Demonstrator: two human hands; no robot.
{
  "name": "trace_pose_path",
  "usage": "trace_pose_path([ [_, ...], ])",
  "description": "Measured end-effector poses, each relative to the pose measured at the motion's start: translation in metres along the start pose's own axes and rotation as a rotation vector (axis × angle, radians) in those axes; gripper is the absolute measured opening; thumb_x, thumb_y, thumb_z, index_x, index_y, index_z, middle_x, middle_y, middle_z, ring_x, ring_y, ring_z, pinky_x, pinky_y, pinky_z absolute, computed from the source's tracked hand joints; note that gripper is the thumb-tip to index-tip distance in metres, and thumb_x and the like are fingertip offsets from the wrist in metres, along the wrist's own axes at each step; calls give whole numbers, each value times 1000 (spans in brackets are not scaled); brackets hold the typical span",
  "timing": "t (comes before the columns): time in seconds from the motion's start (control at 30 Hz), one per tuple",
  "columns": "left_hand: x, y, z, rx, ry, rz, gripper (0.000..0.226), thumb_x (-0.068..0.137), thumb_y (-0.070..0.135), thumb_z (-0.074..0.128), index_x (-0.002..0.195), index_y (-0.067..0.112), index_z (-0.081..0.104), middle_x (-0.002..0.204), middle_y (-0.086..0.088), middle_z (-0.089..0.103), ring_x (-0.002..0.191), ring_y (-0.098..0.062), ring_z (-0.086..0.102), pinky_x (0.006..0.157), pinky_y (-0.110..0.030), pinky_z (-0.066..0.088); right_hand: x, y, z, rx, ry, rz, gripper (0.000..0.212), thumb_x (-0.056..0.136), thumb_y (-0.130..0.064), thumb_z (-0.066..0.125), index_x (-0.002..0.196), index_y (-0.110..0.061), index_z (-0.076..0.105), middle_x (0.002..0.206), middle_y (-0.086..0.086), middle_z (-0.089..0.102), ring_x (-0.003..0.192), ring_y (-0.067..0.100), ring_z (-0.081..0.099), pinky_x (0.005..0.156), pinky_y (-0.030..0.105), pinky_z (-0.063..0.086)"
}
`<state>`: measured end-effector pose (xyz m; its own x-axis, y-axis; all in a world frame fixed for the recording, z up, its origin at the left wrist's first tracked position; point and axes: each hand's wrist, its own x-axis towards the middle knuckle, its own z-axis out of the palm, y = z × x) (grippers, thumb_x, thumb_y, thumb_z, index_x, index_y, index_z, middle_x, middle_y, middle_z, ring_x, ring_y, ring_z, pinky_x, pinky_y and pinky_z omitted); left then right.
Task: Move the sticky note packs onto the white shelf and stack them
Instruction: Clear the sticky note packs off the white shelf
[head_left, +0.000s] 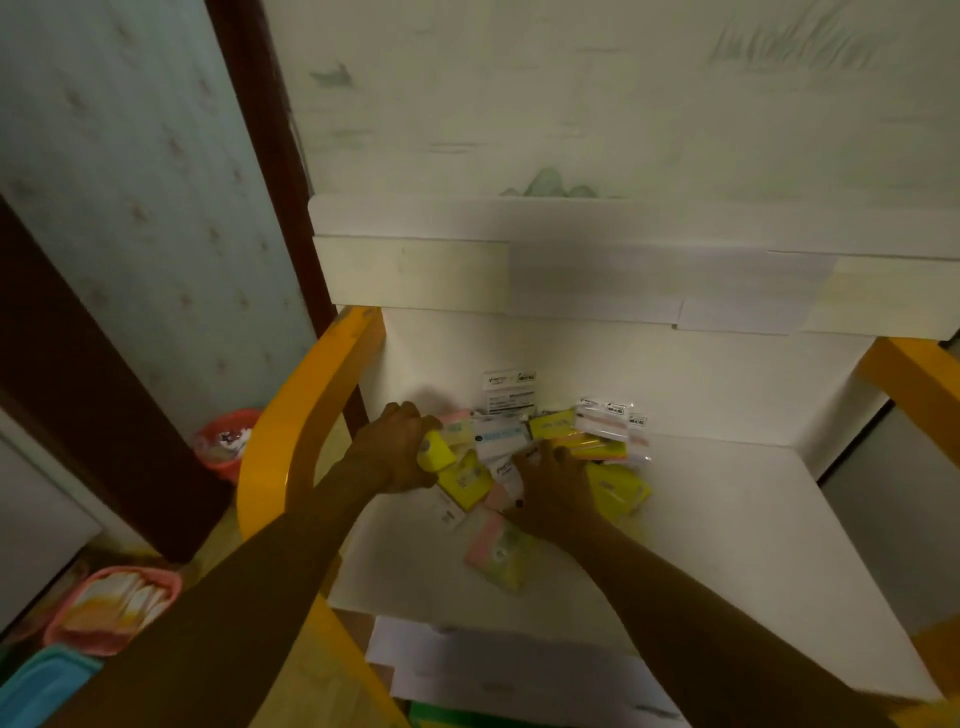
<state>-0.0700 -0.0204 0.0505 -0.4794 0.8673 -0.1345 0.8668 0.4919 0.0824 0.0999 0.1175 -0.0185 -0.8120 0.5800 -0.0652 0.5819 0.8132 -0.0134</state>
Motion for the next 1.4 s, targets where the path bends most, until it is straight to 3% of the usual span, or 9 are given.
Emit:
trace_pose_path([
  [0.17, -2, -3, -9, -15, 16, 9, 62, 70, 45, 75, 124, 27, 51, 119, -7, 51, 113, -26, 47, 90, -44, 49, -2, -12, 11, -91, 26, 42, 67, 86, -55, 53, 142, -24, 35, 150, 20, 24, 135, 39, 28, 110, 56, 25],
  [0.53, -7, 4, -14, -6, 9, 30, 64, 71, 45, 76, 127, 27, 50, 122, -5, 49, 115, -21, 46, 91, -41, 49, -2, -14, 5, -37, 4, 47, 74, 78, -55, 66, 138, -21, 39, 141, 17, 33, 128, 38, 36, 103, 52, 36],
  [0.63, -6, 6, -21, -4, 21, 45, 61, 70, 46, 75, 124, 28, 51, 123, -4, 50, 114, -21, 46, 90, -39, 48, -3, -3, -15, 30, 8, -2, 78, 77, -50, 67, 140, -18, 35, 136, 15, 36, 123, 35, 40, 95, 47, 43],
  [0.77, 1, 17, -41, -12, 44, 64, 78, 71, 45, 77, 137, 25, 41, 132, -4, 44, 123, -21, 40, 96, -38, 44, -4, 21, -62, 144, 51, -14, 84, 73, -39, 72, 143, -18, 31, 137, 14, 35, 122, 32, 42, 92, 40, 47],
  [0.9, 12, 36, -65, -36, 90, 118, 90, 72, 45, 76, 145, 20, 31, 141, -2, 38, 128, -20, 35, 99, -35, 40, -9, 56, -110, 105, 112, 46, 80, 74, -38, 70, 142, -17, 33, 130, 15, 40, 120, 33, 37, 93, 40, 44],
  [1.23, 48, 117, -119, -182, 207, 376, 94, 63, 48, 82, 139, 13, 39, 136, -6, 45, 123, -25, 40, 98, -30, 36, -64, 148, -184, 105, 228, 197, 80, 72, -35, 73, 138, -15, 33, 124, 11, 46, 114, 28, 43, 91, 36, 44],
  [1.4, 58, 177, -130, -281, 289, 521, 114, 35, 69, 52, 132, 9, 49, 128, -8, 53, 116, -27, 49, 95, -24, 35, -111, 189, -203, 8, 263, 320, 77, 73, -42, 71, 137, -17, 36, 125, 7, 50, 110, 24, 47, 90, 33, 44],
])
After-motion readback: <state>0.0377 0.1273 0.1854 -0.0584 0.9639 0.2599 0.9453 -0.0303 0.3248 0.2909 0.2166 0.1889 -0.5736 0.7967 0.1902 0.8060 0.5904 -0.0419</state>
